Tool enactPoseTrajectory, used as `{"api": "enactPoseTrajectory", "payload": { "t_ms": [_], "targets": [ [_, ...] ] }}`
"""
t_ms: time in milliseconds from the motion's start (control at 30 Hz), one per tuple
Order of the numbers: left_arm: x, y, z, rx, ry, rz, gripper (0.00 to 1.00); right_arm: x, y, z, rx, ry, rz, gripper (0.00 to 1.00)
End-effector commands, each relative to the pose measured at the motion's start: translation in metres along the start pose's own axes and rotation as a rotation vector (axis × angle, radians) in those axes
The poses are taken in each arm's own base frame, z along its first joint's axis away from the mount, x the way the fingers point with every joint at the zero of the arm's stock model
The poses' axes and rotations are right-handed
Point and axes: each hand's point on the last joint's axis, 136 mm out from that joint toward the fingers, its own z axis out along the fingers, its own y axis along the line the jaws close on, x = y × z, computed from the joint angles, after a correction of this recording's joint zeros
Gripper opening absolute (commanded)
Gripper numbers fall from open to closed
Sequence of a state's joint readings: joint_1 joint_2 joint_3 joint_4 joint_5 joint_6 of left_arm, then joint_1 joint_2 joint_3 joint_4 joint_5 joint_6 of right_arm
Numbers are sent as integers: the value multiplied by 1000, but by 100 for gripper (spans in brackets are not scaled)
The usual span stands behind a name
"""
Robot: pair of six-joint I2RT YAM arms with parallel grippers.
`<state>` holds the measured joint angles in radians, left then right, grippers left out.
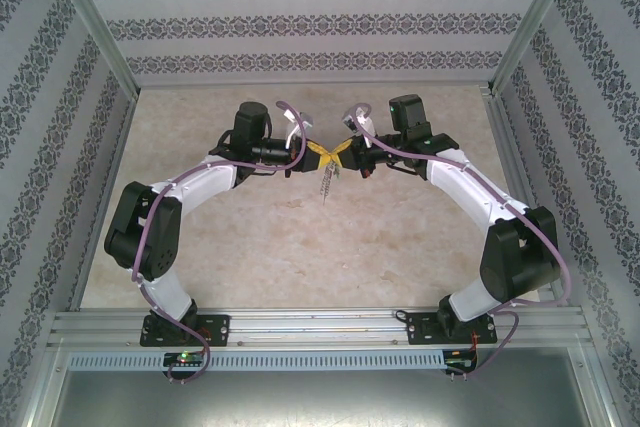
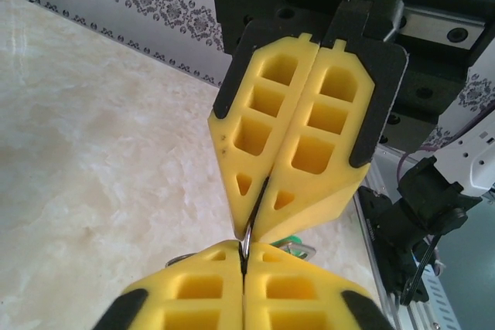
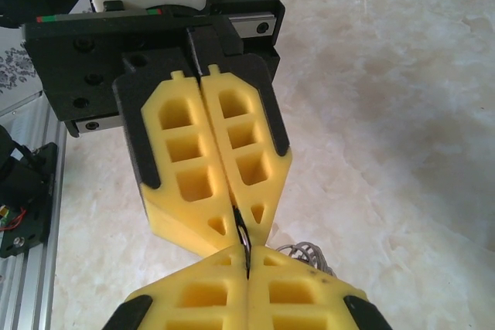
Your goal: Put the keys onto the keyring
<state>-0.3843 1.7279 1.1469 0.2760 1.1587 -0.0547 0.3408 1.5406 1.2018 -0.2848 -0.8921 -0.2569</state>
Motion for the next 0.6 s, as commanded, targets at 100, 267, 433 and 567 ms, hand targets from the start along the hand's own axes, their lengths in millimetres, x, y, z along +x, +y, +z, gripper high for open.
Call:
{"api": "enactPoseTrajectory", "payload": {
  "t_ms": [100, 267, 433, 567],
  "targets": [
    [-11, -5, 1, 14, -62, 59, 0, -5, 2, 1, -31, -39, 7, 0],
    [-11, -3, -3, -38, -89, 81, 0, -14, -13, -19, 50, -134, 72, 31],
    [-12, -2, -8, -85, -123, 102, 0, -14, -20, -34, 103, -210, 163, 35],
    [-13, -3, -11, -103, -146, 115, 0, -8, -25, -36, 137, -276, 256, 37]
  ]
}}
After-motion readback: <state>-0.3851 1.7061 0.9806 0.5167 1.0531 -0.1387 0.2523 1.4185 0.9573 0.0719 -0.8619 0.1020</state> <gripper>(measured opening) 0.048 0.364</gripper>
